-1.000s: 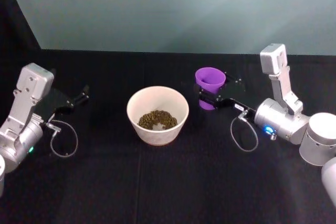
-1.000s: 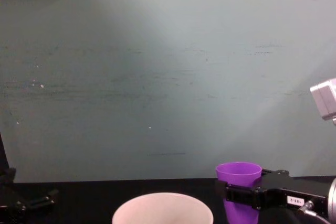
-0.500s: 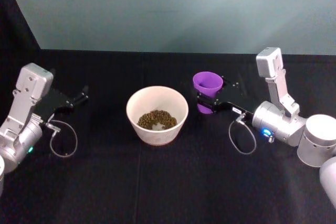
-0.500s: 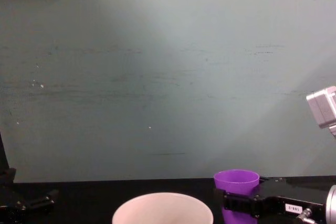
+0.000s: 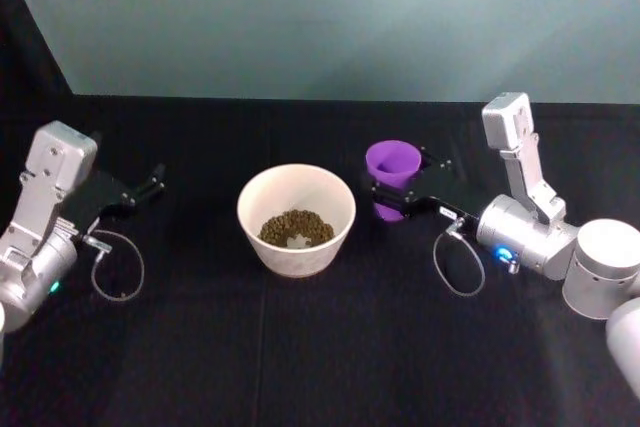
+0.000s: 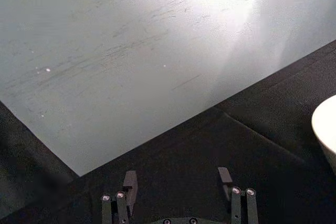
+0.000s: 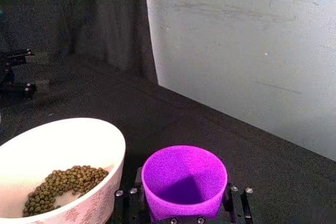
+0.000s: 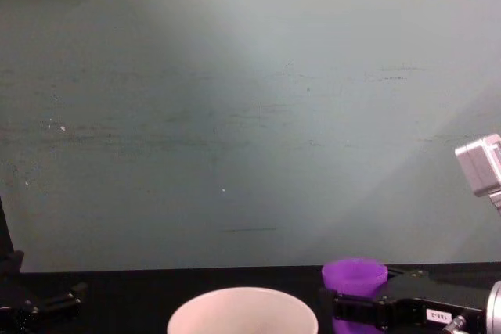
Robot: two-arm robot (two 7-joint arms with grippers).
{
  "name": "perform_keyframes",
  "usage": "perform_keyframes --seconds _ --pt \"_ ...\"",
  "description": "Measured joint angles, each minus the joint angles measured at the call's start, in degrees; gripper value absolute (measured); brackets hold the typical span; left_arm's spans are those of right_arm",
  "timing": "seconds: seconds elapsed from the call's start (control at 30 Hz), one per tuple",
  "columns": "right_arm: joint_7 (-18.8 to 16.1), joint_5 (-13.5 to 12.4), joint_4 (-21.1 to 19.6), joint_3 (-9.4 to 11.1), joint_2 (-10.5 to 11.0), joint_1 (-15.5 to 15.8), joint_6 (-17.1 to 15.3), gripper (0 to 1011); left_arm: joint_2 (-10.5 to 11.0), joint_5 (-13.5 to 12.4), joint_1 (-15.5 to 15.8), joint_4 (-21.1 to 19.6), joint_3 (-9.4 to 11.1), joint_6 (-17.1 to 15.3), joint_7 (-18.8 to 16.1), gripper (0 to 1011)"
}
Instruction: Pick up the cup and pour the mung beans from the cup into the bowl.
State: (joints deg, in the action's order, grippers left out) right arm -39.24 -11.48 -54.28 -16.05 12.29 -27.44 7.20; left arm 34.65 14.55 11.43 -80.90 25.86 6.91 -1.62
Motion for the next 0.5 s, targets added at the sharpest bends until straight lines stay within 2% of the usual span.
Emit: perform_keyframes --seconds 0.27,0.37,0.5 --pt "0.50 -1.02 -0.40 -0.64 0.43 0.00 -0.60 1003 0.00 0.00 0.00 0.00 0.00 0.00 0.00 1000" --pt "0.80 -1.53 -1.42 -0.76 0.74 0.23 -0.79 1003 0.00 0.00 0.00 0.00 0.00 0.00 0.00 1000" --pt "1.58 -1.99 -5.31 -0.75 1.65 1.64 -1.07 1003 0.00 0.00 0.00 0.00 0.00 0.00 0.00 1000"
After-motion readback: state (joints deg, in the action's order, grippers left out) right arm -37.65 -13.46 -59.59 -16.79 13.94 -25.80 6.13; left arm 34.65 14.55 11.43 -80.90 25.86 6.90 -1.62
